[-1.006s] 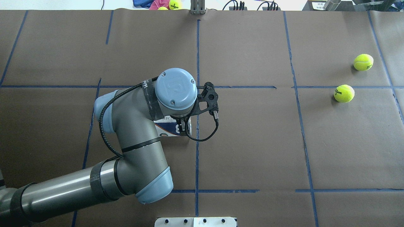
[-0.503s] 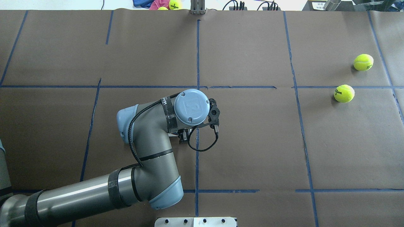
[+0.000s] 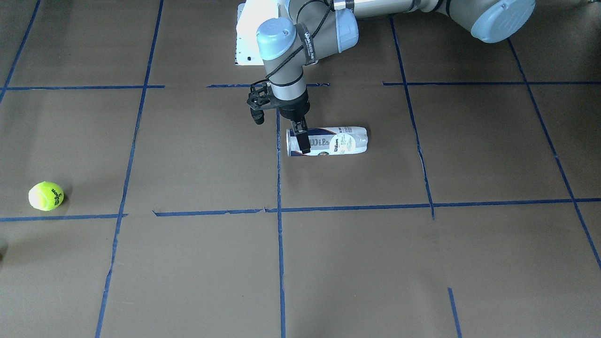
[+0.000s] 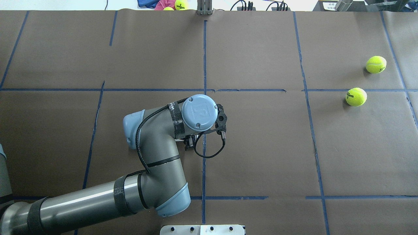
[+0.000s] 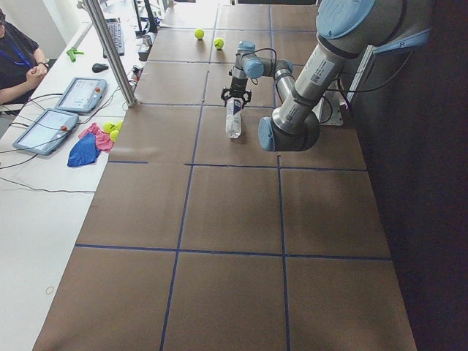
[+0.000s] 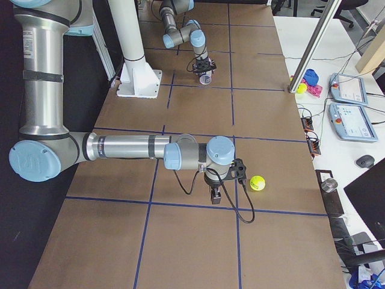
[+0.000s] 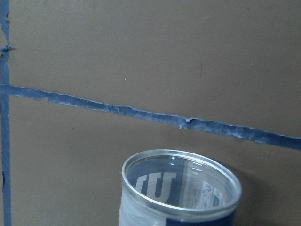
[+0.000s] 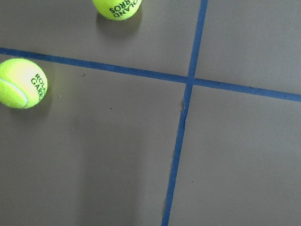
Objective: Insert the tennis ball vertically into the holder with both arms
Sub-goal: 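Close the left gripper on the can's open end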
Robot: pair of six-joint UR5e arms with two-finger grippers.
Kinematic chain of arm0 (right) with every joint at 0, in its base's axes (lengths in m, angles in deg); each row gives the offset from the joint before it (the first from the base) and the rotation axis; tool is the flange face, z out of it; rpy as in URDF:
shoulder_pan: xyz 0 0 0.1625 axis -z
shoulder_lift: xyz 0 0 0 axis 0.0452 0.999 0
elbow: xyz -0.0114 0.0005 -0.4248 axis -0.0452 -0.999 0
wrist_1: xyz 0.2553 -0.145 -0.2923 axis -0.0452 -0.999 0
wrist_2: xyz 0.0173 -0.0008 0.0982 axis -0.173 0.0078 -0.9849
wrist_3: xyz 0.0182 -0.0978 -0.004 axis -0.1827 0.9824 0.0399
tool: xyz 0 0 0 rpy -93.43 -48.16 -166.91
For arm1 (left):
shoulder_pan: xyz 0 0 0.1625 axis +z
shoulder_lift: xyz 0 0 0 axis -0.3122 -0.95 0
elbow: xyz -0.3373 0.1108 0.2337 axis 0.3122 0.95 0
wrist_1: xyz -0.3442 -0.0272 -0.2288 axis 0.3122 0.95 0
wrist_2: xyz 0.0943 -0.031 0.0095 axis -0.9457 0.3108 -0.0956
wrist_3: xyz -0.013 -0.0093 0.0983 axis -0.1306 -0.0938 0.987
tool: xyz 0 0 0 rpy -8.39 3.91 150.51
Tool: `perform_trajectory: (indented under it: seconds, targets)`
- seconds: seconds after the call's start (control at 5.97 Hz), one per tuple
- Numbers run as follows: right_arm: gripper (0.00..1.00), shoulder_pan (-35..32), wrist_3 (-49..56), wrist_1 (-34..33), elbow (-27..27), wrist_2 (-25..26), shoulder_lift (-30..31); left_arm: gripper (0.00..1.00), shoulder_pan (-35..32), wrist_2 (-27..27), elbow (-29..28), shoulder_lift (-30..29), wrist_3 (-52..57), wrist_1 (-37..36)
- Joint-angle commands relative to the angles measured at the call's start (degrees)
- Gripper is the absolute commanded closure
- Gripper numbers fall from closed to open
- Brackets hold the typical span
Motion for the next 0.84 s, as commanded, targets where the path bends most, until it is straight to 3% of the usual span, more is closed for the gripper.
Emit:
perform_trajectory:
  seconds: [0.0, 0.67]
  targets:
    - [0.0, 0.1, 0.1, 0.0, 0.0, 0.0, 0.0, 0.01, 0.4, 0.0, -1.6, -0.8, -0.1, 0.4]
    - [0.0, 0.3, 0.0, 0.0, -0.1, 0.1, -0.1, 0.02, 0.8, 0.1, -3.6, -0.8, -0.1, 3.0]
